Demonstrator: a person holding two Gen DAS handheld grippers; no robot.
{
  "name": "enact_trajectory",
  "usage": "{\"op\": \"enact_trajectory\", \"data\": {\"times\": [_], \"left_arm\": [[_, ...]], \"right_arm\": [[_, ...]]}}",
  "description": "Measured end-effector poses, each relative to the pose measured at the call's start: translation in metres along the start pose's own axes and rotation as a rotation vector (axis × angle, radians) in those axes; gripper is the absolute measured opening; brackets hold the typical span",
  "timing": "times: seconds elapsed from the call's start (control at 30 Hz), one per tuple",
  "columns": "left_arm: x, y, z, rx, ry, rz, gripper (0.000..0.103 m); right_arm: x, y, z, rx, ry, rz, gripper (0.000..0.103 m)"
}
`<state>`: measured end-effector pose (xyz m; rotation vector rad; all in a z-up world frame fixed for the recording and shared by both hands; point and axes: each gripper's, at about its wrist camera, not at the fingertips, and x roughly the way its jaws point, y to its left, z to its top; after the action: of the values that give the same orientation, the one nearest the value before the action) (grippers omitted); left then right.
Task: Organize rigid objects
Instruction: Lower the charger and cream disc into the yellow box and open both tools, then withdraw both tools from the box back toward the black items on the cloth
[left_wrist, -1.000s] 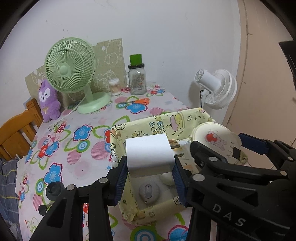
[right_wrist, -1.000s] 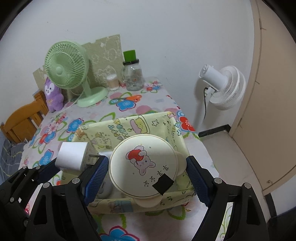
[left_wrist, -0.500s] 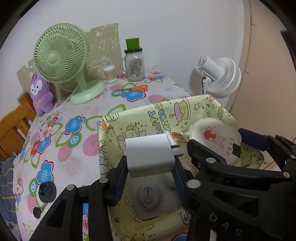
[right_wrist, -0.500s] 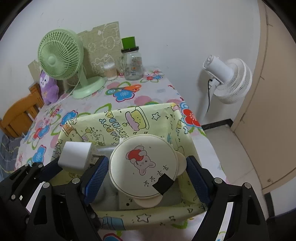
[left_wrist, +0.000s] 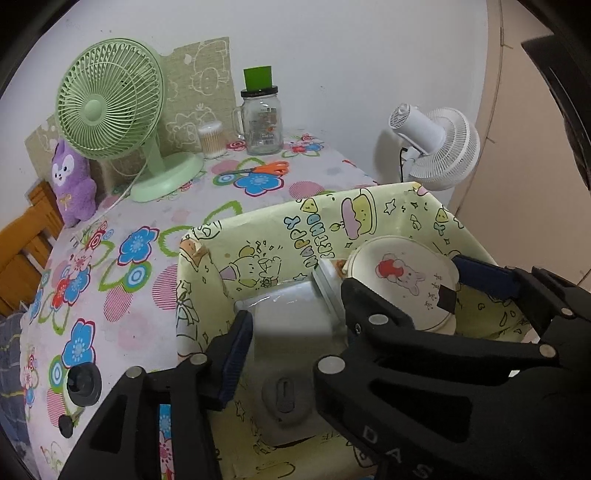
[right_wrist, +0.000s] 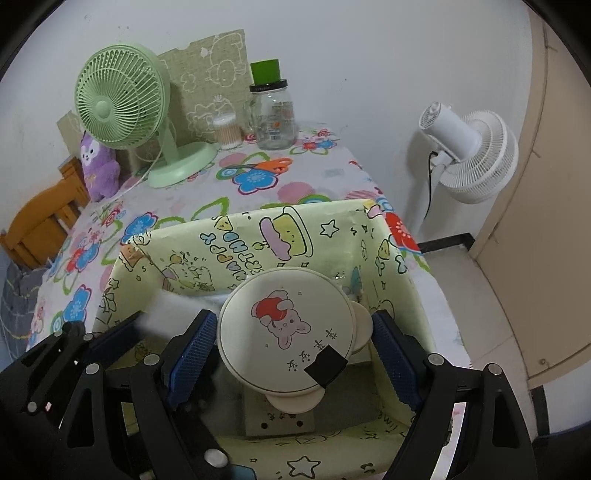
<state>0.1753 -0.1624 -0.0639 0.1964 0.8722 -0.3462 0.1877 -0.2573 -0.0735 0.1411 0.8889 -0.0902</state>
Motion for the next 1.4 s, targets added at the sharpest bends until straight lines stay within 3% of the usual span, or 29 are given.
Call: {"op": "enact_trajectory", "data": {"times": [0.3,0.5,1.4], "left_arm": [[-0.001,-0.001,0.0,0.007,0.007,0.002,0.057],[-0.008,-0.004,-0.003,0.014,-0.012,-0.013,0.077],[-0.08,0.007,-0.041,0.017,-0.111,0.01,0.087]], "right_arm": [[-0.001,-0.002,-0.002,-0.003,-0.003,0.008,0.087],[-0.008,-0.002,-0.005,0.017,-0.001,0.045,0.092],[-0.079,0.025,-0.042,0.022,-0.097,0.043,0.097]]}}
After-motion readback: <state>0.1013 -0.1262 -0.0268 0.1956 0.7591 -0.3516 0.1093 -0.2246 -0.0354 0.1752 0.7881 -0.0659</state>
